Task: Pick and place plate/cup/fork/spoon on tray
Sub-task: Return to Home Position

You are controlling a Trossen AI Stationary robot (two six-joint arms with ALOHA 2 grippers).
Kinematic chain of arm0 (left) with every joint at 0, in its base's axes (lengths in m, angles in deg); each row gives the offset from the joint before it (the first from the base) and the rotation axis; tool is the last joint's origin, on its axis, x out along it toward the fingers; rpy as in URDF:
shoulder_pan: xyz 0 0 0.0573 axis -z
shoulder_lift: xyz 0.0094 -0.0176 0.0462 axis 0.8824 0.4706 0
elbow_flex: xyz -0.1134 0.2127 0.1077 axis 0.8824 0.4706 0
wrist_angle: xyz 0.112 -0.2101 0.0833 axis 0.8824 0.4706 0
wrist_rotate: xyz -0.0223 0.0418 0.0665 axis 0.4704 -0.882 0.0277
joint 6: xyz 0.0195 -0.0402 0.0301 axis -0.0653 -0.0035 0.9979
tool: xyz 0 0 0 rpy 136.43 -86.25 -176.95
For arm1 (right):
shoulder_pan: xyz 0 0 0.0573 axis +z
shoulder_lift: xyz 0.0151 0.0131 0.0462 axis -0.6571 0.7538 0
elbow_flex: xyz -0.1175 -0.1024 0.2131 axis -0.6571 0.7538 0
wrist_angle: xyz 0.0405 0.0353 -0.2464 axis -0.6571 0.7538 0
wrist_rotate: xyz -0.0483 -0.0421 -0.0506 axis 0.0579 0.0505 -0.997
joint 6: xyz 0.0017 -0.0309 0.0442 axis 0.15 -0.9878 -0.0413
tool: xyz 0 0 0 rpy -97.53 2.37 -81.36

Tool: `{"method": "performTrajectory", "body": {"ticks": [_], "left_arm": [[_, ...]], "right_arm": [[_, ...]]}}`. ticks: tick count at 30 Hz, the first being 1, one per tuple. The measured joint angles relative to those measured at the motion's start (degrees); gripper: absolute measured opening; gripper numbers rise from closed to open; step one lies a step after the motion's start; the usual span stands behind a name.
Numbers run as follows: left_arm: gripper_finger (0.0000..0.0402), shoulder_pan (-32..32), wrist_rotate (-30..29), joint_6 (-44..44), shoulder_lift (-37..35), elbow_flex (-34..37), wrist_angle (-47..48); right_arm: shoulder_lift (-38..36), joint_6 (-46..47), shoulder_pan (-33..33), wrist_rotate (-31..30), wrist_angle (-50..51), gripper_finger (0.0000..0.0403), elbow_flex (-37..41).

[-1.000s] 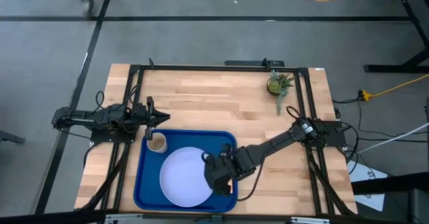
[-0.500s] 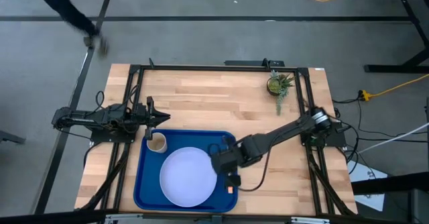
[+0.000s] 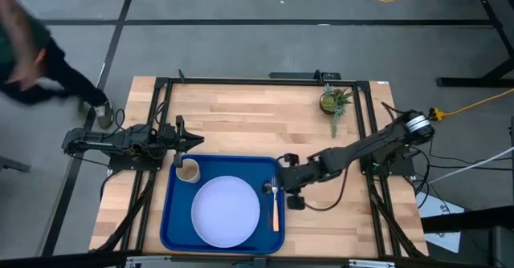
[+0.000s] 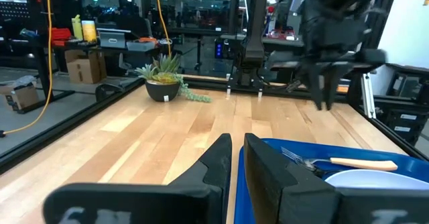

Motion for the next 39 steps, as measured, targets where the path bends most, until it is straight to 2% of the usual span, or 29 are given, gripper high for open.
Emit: {"method": "performTrajectory", "body": {"ticks": [10,15,19,25,34,39], "left_arm": [[0.0034,0.0,0.0,0.0,0.0,0.0,0.0],[0.0034,0.0,0.0,0.0,0.0,0.0,0.0],[0.0034,0.0,0.0,0.0,0.0,0.0,0.0],[0.0034,0.0,0.0,0.0,0.0,0.0,0.0],[0.0034,0.0,0.0,0.0,0.0,0.0,0.0],[0.0034,0.0,0.0,0.0,0.0,0.0,0.0]], "right_arm": [[-15.8,-3.5,-1.0,2.3,-11.9,0.0065,20.3],[-21.1,-0.2,-1.0,2.5,-16.6,0.0065,26.6],[-22.8,0.8,-0.2,2.5,-23.0,0.0065,29.5],[-22.5,-3.8,0.5,2.4,-33.6,0.0065,33.0],[-22.5,-5.8,2.4,2.5,-34.6,0.0065,34.5],[-22.5,-12.8,1.6,2.5,-34.6,0.0065,34.5]]}}
